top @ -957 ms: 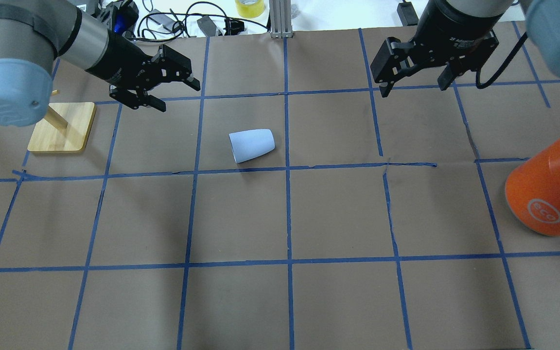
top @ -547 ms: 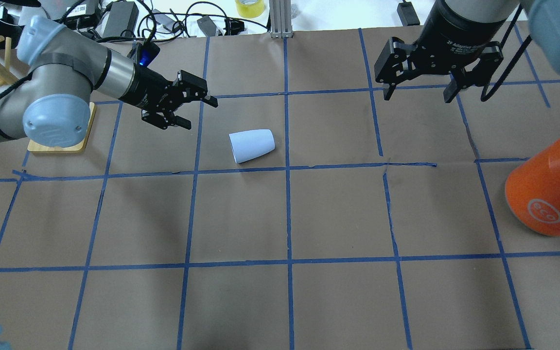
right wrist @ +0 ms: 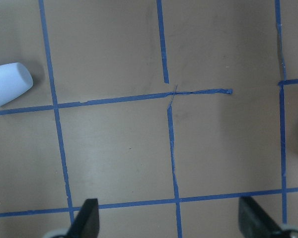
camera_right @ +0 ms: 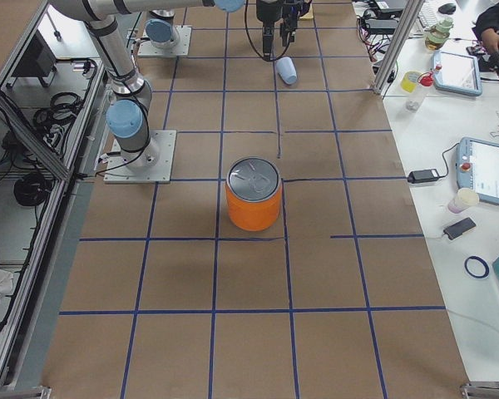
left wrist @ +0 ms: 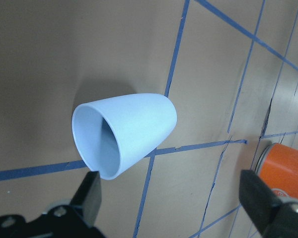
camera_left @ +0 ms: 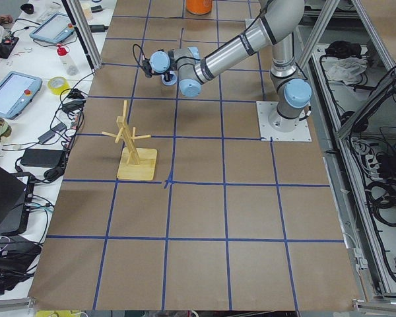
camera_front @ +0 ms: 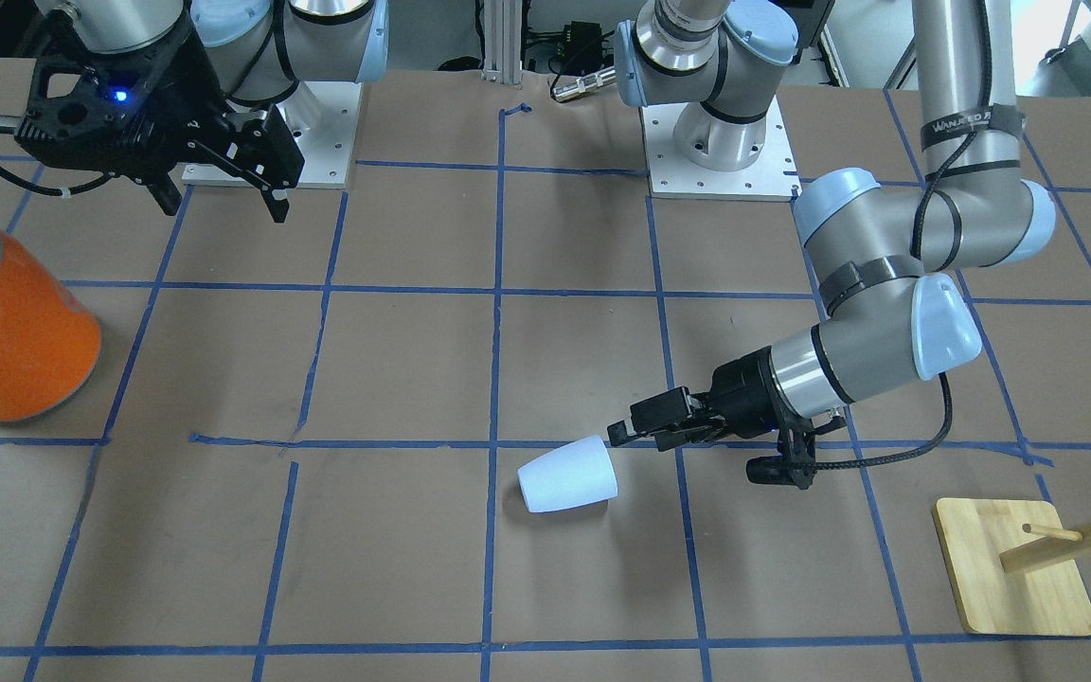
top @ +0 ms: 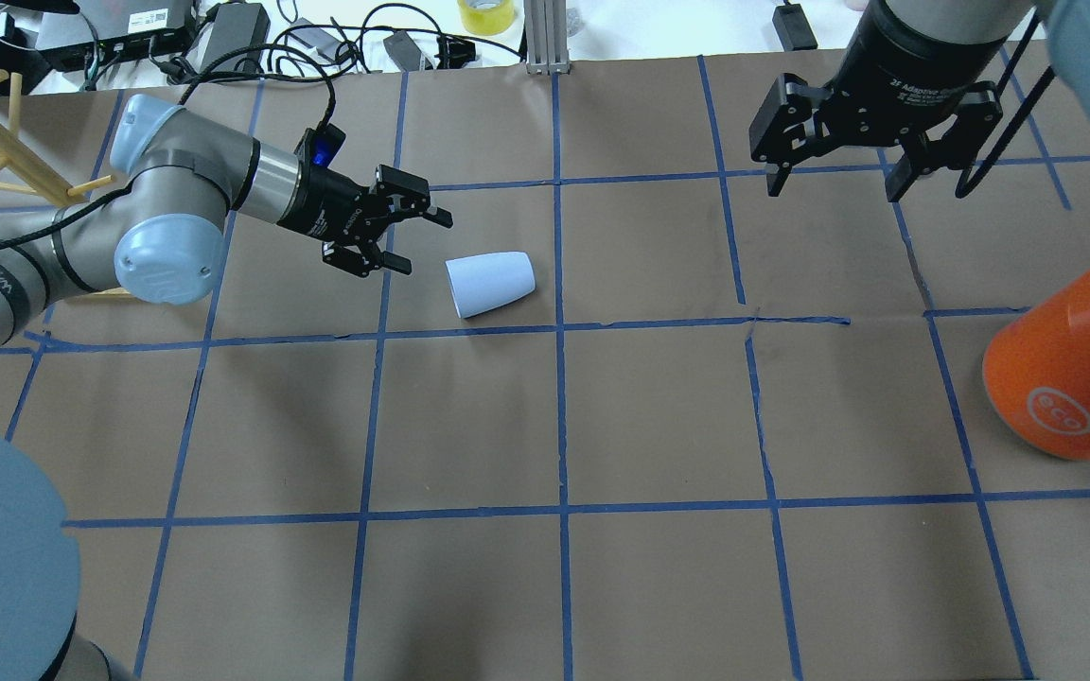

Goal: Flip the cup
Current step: 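Reach the left gripper toward the lying cup's open rim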

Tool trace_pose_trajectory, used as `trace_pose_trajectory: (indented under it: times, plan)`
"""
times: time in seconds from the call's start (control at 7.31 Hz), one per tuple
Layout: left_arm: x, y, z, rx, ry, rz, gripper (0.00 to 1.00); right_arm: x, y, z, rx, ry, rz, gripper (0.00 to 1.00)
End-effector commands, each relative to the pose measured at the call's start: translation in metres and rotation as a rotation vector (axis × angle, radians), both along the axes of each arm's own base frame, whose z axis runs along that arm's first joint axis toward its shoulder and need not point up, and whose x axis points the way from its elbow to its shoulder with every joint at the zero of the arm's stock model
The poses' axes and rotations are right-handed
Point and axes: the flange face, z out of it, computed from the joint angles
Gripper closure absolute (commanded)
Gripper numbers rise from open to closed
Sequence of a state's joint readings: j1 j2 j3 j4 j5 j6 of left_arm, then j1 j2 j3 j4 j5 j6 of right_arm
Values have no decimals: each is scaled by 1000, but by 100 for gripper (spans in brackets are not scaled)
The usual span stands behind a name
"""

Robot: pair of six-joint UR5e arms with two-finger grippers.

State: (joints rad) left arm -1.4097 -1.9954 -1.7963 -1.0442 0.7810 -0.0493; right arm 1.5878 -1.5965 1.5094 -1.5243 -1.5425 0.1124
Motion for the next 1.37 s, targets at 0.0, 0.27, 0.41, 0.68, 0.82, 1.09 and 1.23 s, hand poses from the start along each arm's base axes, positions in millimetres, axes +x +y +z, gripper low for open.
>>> trace_pose_trajectory:
  times: [0.0,0.27,0.41,0.68,0.82,1.09,1.23]
  plan:
    - [-3,1,-34,13,5,13,0,1,-1,0,-8,-12,-4,0]
    - [-10,0,-37,29,53,62,0,2,-1,-1,-6,-15,-7,0]
    - [-18,3,-43,39,55,53,0,1,-1,-1,-5,-7,-3,0]
    - [-29,11,-60,44,55,36,0,0,2,0,2,-1,0,0]
    - [-31,10,-64,45,54,31,2,0,2,0,4,-1,0,0]
    - [-30,2,-55,62,54,108,30,1,2,0,4,-1,3,0]
    - [-30,-1,-51,58,53,137,40,3,3,0,4,-1,6,0]
